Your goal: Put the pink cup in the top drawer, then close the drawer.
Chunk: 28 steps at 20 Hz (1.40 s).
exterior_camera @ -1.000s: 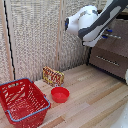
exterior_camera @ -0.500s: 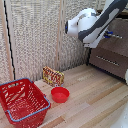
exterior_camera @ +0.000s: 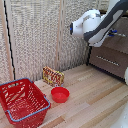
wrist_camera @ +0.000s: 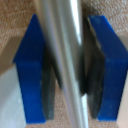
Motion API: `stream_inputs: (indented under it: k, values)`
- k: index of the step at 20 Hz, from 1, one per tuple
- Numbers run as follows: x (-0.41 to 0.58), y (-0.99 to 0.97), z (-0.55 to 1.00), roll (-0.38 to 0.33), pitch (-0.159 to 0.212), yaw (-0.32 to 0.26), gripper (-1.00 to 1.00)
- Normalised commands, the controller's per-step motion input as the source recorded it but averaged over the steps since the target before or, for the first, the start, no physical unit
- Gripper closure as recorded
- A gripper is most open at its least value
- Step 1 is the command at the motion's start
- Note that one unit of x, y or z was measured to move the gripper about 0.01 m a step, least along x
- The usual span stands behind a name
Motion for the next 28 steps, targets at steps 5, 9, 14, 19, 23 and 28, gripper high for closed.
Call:
stream_inputs:
  k: [5, 9, 14, 19, 23, 28]
  values:
    - [-0.25, -0.77, 0.25, -0.011, 0.007, 0.096, 1.0]
    - [-0.152, -0.86, 0.35, 0.007, 0.005, 0.091, 1.0]
    - [-0.108, -0.75, 0.27, 0.01, 0.0, 0.082, 1.0]
    - [0.0, 0.05, 0.0, -0.011, -0.005, 0.04, -1.0]
    - [0.079, 0.3, 0.0, -0.034, 0.0, 0.005, -1.0]
    - [0.152, 0.5, -0.11, -0.01, 0.0, 0.0, -1.0]
